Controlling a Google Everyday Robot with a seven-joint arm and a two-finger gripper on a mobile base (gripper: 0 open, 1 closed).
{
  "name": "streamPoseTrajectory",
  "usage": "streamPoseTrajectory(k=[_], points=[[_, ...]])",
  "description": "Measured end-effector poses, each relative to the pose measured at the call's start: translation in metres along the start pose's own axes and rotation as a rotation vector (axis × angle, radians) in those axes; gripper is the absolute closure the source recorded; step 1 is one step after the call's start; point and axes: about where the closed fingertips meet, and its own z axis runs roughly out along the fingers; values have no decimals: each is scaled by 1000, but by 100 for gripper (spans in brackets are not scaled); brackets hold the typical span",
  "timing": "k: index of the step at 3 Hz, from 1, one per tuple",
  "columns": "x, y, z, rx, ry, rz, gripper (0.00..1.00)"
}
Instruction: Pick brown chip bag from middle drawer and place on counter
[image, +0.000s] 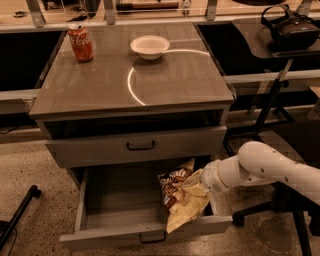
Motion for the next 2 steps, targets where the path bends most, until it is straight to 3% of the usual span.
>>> streamPoseTrajectory(k=[1, 2], points=[[-8, 8, -12, 7, 5, -30, 100], [-28, 37, -51, 23, -4, -100, 100]])
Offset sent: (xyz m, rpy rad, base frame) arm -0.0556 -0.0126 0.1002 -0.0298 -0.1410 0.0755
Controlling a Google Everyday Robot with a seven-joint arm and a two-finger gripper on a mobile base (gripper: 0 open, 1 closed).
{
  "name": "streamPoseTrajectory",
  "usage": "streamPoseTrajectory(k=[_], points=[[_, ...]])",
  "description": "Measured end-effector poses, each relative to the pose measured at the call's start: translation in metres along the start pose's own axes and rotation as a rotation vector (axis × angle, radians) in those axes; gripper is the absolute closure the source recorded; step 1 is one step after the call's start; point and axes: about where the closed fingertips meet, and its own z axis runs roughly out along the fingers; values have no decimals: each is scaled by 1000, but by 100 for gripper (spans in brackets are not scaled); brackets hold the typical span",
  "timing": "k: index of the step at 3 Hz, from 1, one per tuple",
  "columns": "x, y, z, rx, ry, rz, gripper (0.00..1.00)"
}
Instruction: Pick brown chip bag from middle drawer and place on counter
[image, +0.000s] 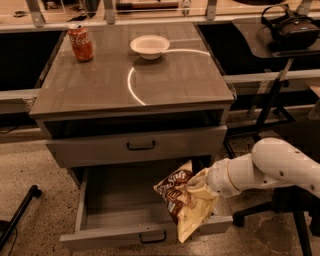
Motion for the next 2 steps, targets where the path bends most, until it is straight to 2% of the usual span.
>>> streamPoseTrajectory(k=[1, 2], points=[[-21, 17, -41, 35, -25, -57, 100], [-45, 23, -87, 93, -24, -111, 100]])
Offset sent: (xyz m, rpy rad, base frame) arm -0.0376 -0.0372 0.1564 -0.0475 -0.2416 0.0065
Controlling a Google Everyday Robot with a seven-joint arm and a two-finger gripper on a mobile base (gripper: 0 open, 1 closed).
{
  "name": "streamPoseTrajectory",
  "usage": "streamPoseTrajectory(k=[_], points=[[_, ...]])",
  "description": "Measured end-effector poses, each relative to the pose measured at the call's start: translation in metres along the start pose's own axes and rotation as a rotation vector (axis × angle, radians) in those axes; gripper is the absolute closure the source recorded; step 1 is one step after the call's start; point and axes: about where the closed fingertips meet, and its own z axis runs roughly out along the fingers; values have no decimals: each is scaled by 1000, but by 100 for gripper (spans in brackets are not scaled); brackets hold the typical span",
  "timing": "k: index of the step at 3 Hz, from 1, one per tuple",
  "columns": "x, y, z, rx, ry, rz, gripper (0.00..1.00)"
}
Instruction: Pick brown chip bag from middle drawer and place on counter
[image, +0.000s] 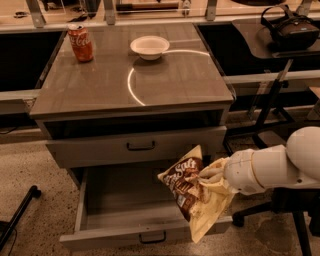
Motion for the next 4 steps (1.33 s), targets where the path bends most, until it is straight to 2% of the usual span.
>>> streamPoseTrajectory(k=[1, 2, 4], points=[[-26, -12, -41, 52, 8, -39, 100], [-28, -14, -43, 55, 6, -45, 100], [-89, -48, -108, 140, -61, -183, 100]])
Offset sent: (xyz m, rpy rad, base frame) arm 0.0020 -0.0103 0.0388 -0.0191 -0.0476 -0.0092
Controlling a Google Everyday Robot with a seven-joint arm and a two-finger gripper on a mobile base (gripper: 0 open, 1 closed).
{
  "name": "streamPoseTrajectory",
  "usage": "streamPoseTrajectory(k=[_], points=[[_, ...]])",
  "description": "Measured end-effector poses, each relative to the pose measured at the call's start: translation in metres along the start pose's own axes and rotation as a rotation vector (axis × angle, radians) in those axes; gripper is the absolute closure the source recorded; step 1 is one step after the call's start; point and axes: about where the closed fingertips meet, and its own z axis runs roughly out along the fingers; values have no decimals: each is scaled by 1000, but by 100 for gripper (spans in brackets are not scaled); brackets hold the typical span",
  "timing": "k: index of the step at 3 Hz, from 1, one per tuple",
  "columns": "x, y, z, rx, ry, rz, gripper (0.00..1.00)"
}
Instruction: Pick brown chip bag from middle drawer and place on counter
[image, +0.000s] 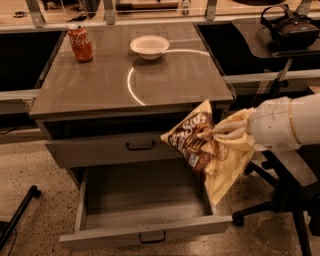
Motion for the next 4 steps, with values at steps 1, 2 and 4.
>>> streamPoseTrajectory(k=[1, 2, 4], points=[[-48, -38, -42, 70, -31, -101, 100], [-83, -63, -70, 121, -41, -165, 100], [-87, -94, -65, 163, -27, -178, 100]])
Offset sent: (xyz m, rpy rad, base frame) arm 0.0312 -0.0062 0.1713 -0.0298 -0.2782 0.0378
